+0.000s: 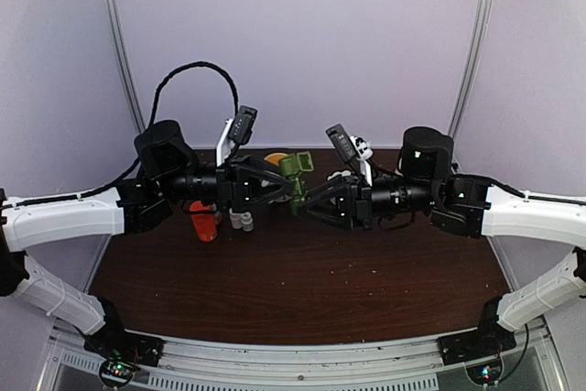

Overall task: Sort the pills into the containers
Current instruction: Pass from the right arm to the left

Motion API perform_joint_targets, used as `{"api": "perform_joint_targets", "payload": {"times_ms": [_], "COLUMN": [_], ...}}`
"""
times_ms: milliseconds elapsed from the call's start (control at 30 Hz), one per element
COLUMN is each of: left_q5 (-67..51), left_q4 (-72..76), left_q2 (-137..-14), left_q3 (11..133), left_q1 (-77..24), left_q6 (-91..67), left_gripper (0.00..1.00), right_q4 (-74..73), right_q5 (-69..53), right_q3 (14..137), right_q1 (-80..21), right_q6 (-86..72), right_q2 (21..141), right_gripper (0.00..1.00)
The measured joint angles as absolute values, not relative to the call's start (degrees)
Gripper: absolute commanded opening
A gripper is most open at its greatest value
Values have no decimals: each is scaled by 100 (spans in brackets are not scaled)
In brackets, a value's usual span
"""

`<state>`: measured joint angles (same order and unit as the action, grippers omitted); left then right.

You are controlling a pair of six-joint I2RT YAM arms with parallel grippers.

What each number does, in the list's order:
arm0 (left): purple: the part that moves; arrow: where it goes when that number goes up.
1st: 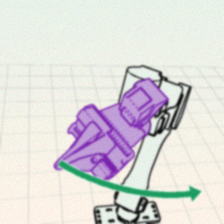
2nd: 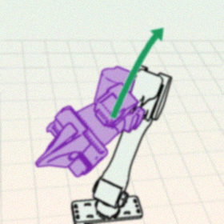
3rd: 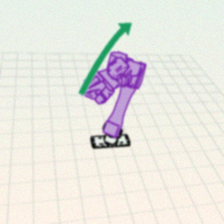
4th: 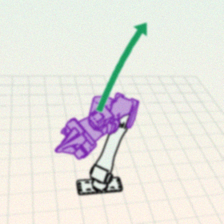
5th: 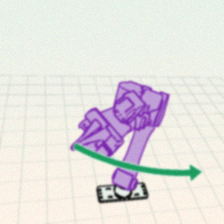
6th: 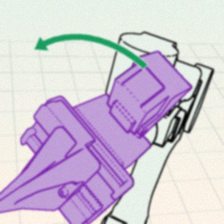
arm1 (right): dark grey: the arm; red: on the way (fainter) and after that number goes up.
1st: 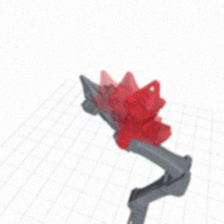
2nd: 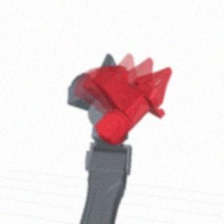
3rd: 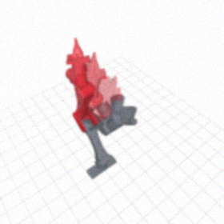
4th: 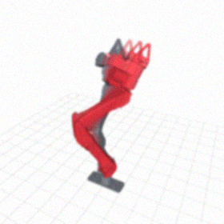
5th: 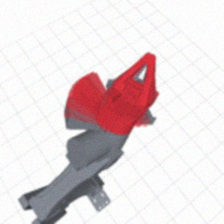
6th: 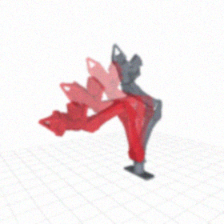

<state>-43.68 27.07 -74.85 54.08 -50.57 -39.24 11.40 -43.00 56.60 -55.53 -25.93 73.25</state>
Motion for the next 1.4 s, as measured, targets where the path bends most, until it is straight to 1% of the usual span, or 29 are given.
{"api": "perform_joint_targets", "payload": {"times_ms": [100, 200, 233, 267, 300, 333, 433, 500, 600, 667, 700, 733, 833, 867, 933, 967, 1000, 1067, 1233, 1300, 1400], "left_q5": [-4386, -4429, -4458, -4464, -4486, -4501, -4571, -4591, -4593, -4593, -4593, -4593, -4563, -4552, -4532, -4523, -4517, -4508, -4506, -4508, -4506], "left_q4": [2711, 2718, 2729, 2729, 2740, 2740, 2755, 2746, 2735, 2731, 2729, 2729, 2687, 2672, 2648, 2641, 2637, 2624, 2635, 2641, 2646], "left_q2": [-7533, -7590, -7599, -7601, -7601, -7601, -7601, -7601, -7601, -7601, -7601, -7601, -7603, -7605, -7607, -7607, -7607, -7609, -7607, -7607, -7607], "left_q3": [5408, 5408, 5408, 5411, 5411, 5411, 5413, 5419, 5424, 5424, 5424, 5424, 5424, 5424, 5424, 5424, 5424, 5424, 5422, 5411, 5374], "left_q1": [-5057, -5057, -5057, -5057, -5057, -5057, -5054, -5054, -5054, -5054, -5054, -5057, -5054, -5057, -5057, -5057, -5057, -5057, -5057, -5057, -5065], "left_q6": [-3918, -3931, -3942, -3953, -3948, -3972, -3935, -3931, -3924, -3916, -3913, -3909, -3883, -3879, -3868, -3852, -3848, -3839, -3870, -3870, -3883], "left_gripper": [51, 41, 36, 28, 23, 19, 18, 18, 21, 31, 42, 48, 53, 57, 69, 73, 76, 76, 73, 68, 67], "right_q4": [1140, 1129, 1116, 1116, 1118, 1120, 1120, 1120, 1118, 1118, 1114, 1114, 1083, 1079, 1068, 1066, 1061, 1072, 1192, 1291, 1439], "right_q5": [-4300, -4287, -4265, -4261, -4263, -4263, -4283, -4292, -4292, -4289, -4289, -4287, -4244, -4233, -4211, -4200, -4191, -4150, -4106, -4108, -4110], "right_q3": [5660, 5660, 5660, 5660, 5660, 5660, 5660, 5660, 5660, 5660, 5660, 5660, 5660, 5660, 5660, 5660, 5660, 5660, 5660, 5660, 5660], "right_q1": [-5553, -5553, -5553, -5553, -5553, -5553, -5553, -5553, -5553, -5553, -5553, -5553, -5553, -5553, -5553, -5553, -5553, -5553, -5553, -5553, -5553], "right_q6": [-2593, -2593, -2593, -2589, -2589, -2589, -2589, -2578, -2578, -2576, -2571, -2571, -2565, -2563, -2563, -2565, -2565, -2567, -2591, -2609, -2652], "right_q2": [7325, 7325, 7325, 7325, 7325, 7325, 7325, 7325, 7325, 7325, 7325, 7325, 7323, 7325, 7323, 7323, 7325, 7323, 7255, 7229, 7227], "right_gripper": [31, 31, 33, 36, 37, 37, 43, 43, 43, 43, 43, 43, 43, 43, 43, 43, 43, 43, 45, 45, 46]}}
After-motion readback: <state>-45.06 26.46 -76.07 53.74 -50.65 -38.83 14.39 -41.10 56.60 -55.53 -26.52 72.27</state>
